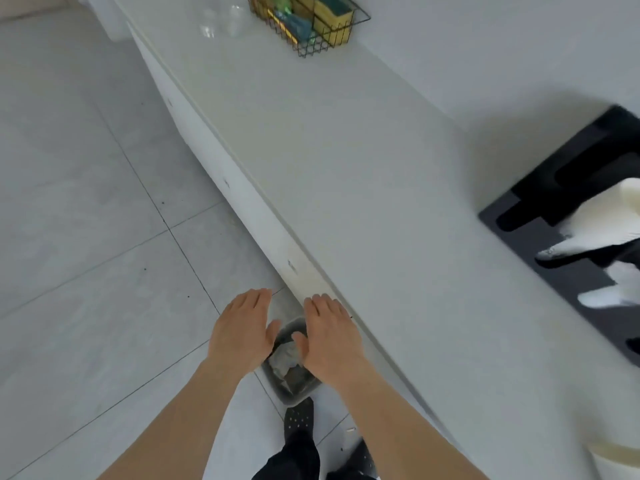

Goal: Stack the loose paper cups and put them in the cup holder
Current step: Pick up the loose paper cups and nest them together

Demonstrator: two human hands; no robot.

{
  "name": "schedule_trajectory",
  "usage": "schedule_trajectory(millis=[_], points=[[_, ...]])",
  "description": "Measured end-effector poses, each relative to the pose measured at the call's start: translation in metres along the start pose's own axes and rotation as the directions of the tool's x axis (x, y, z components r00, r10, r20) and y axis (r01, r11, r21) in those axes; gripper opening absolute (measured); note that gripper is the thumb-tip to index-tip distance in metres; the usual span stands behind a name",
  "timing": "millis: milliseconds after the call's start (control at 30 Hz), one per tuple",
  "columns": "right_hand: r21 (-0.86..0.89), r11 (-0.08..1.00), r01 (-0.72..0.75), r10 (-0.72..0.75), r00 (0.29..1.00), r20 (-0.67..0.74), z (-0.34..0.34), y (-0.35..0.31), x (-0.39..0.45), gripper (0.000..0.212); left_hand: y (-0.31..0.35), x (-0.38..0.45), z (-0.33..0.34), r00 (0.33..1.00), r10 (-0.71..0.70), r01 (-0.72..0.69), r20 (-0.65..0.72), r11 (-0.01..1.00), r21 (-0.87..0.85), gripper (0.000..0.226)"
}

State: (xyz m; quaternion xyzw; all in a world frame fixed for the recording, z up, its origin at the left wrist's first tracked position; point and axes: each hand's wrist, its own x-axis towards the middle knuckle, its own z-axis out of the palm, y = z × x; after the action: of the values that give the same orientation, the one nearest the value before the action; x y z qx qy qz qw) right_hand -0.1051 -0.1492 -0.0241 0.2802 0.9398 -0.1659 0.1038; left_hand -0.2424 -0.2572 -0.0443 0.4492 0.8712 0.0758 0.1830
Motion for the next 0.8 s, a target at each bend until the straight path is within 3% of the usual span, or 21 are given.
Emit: schedule_trajectory(millis=[167,367,567,800], points=[[0.01,0.995,-0.098,0.099,0.984,-0.146,-0.052,0.035,-0.019,0.057,0.044,0.022,-0.043,0.99,0.125,-0.123,-0.066,0.992,0.029,0.06],[0.066,0.937,-0.343,0.349,0.912,-0.213,-0.084,0.114,-0.083,0.064,0.132,0.05,-0.055,0.934,0.352,-0.347,-0.058,0.935,0.071,0.06],[0.163,0.792,-0.589,0.609,0.743,-0.279,-0.093,0.197,-0.184,0.059,0.264,0.053,-0.031,0.815,0.579,-0.578,0.001,0.813,0.076,0.063],[0.262,0.604,-0.753,0.794,0.539,-0.28,-0.084,0.275,-0.306,0.049,0.402,0.007,0.018,0.657,0.744,-0.749,0.122,0.663,-0.01,0.064]])
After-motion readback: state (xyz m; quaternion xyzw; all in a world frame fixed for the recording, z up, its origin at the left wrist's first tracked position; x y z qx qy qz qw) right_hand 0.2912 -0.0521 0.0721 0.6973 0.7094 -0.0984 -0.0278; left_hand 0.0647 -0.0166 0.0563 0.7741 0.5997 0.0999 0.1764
